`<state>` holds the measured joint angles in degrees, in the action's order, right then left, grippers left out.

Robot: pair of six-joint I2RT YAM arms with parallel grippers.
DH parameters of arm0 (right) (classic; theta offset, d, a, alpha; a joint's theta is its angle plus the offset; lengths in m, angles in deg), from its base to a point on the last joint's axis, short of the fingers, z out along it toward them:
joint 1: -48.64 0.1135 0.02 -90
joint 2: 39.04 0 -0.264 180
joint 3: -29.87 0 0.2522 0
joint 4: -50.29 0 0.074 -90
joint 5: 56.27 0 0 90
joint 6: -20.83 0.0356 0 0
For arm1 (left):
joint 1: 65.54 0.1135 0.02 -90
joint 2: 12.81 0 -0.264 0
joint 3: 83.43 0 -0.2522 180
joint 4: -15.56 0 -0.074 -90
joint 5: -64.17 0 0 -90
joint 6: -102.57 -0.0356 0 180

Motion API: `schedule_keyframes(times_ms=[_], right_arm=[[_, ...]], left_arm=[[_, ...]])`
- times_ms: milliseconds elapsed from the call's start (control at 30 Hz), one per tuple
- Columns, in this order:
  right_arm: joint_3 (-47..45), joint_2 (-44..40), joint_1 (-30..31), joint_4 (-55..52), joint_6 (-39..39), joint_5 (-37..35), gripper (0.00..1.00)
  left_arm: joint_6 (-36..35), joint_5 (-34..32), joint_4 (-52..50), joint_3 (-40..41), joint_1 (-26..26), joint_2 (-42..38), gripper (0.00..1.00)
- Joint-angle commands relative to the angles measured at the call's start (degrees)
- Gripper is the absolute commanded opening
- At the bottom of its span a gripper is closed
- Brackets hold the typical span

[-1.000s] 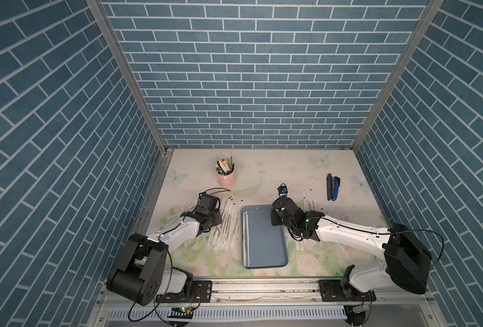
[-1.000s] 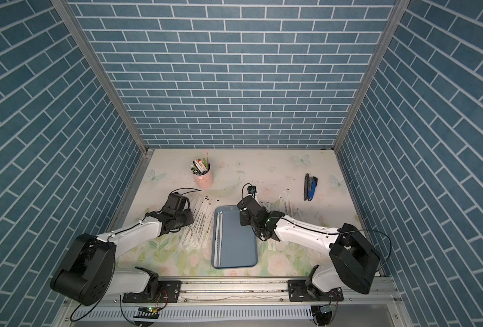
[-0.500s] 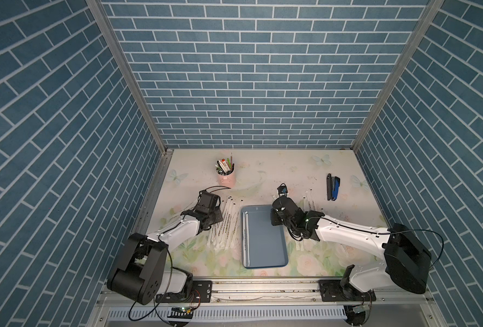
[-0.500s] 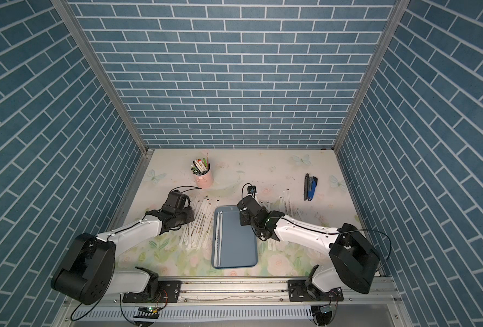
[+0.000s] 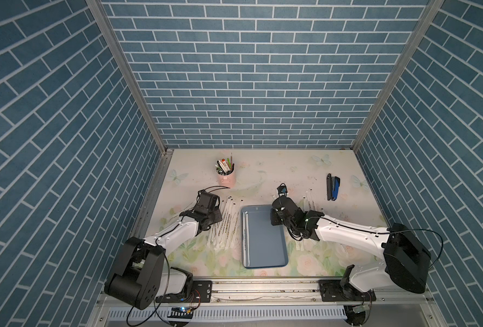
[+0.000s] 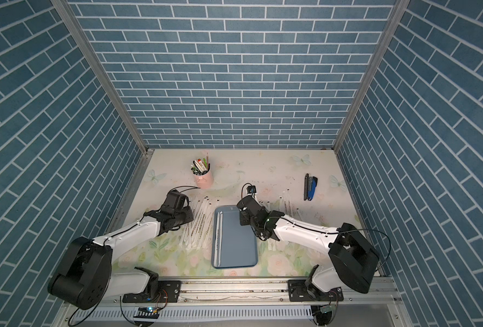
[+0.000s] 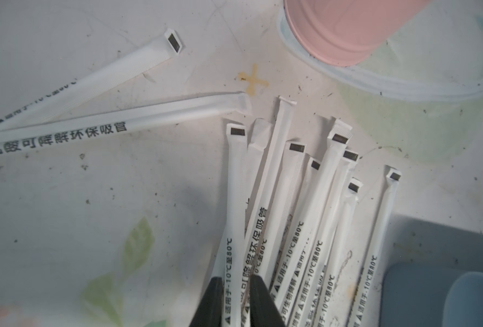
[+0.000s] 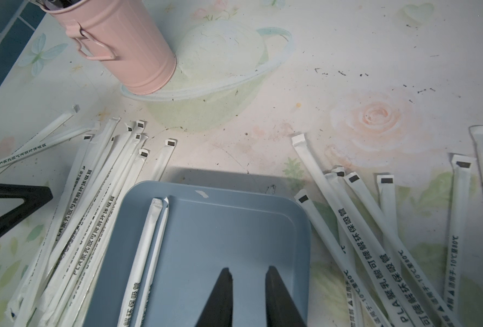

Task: Put the straws into the storage box
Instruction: Pick up the straw from the center of the board.

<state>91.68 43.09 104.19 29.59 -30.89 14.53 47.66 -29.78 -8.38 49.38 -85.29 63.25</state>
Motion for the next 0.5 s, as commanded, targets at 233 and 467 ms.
schedule_keyframes(times_ms=[233,467], right_arm=[[1.19,0.67,-0.18,0.94,0.13,0.35,0.23],[1.2,0.75,-0.22,0.92,0.05,0.31,0.23]], left_arm=[[0.18,0.25,1.98,1.88,-0.04,2.89,0.2],[0.35,0.85,3.48,2.26,-0.51,3.86,0.19]])
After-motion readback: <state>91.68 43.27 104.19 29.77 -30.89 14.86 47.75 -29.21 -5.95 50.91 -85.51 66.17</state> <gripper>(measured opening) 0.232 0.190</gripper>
